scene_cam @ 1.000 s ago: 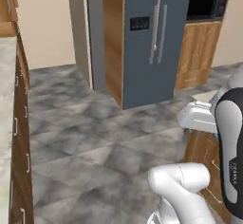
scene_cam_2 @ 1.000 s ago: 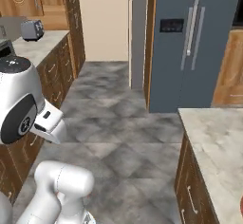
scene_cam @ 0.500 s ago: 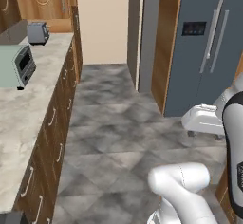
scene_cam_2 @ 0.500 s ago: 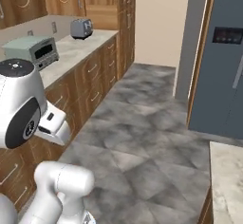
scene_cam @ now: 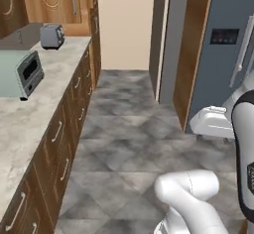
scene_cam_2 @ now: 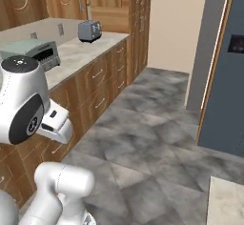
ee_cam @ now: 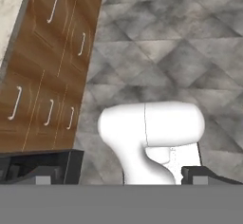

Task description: Move the bowls from the cabinet to the plates on the dining table.

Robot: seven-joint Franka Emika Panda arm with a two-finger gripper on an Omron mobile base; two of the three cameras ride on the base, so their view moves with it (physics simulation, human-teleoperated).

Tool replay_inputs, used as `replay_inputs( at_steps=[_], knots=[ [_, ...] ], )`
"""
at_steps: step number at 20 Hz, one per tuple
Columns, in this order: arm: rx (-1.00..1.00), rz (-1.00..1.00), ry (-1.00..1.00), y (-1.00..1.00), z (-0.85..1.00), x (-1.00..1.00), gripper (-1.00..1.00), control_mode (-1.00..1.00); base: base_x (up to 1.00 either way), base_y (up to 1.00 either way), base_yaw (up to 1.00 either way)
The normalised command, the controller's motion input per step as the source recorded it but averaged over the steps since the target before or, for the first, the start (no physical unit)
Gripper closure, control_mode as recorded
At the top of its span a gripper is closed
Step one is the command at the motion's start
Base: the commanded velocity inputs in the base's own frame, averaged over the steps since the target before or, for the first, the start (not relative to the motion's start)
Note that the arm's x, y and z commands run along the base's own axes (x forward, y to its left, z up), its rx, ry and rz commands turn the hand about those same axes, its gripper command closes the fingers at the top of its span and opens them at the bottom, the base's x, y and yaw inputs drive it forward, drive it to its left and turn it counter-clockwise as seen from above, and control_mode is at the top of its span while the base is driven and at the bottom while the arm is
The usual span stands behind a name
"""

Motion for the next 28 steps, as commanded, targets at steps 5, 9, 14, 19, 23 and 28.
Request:
replay_inputs(
  at_steps=[5, 9, 14, 19, 23, 28],
  knots=[
    [0.00, 0.00, 0.00, 0.00, 0.00, 0.00, -1.00, 1.00, 0.60, 0.00, 0.42],
    [0.00, 0.00, 0.00, 0.00, 0.00, 0.00, -1.00, 1.00, 0.91, -0.14, 0.24],
    [0.00, 0.00, 0.00, 0.00, 0.00, 0.00, -1.00, 1.00, 1.00, -0.10, 0.05],
    [0.00, 0.00, 0.00, 0.00, 0.00, 0.00, -1.00, 1.00, 1.00, -0.02, 0.00],
    [0.00, 0.00, 0.00, 0.00, 0.00, 0.00, -1.00, 1.00, 1.00, 0.00, 0.00],
    [0.00, 0.00, 0.00, 0.00, 0.00, 0.00, -1.00, 1.00, 1.00, 0.00, 0.00]
  ],
)
